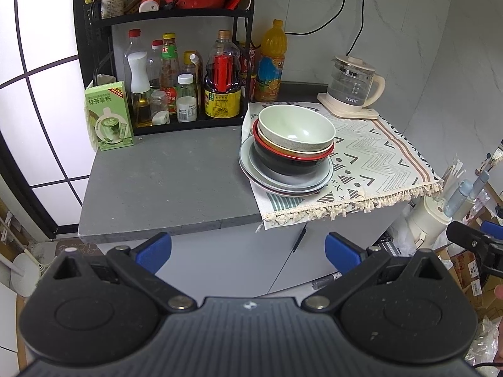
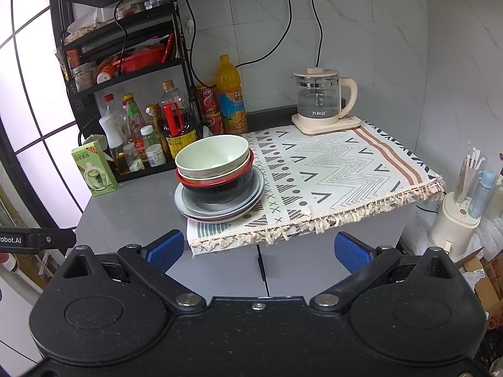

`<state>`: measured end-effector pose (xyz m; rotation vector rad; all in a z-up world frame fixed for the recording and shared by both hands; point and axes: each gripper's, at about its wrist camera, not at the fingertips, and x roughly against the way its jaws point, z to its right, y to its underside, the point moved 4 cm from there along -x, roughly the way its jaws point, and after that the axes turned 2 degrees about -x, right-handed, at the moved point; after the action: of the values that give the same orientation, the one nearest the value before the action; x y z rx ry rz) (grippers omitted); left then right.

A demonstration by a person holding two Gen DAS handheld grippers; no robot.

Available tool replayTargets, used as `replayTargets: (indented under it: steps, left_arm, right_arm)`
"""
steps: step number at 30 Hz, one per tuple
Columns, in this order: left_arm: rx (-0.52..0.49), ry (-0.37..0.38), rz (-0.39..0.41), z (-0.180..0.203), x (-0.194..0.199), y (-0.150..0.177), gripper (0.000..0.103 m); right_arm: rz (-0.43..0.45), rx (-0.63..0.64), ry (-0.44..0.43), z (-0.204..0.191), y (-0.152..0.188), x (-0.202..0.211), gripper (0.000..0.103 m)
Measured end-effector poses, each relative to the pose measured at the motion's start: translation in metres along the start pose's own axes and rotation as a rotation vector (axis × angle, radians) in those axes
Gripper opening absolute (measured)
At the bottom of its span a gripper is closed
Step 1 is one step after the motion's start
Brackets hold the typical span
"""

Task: Organize plates and bowls

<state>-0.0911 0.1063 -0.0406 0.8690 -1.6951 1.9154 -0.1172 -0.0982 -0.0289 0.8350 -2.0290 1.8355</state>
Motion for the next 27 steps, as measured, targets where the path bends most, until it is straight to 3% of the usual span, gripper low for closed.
replayTargets:
  steps: [27]
  left_arm:
    - [-0.027, 0.063, -0.014, 0.025, -0.018, -0.008, 0.103]
  right_arm:
    - [-0.004, -0.016, 0.051, 0.007, -0.001, -0.003, 0.103]
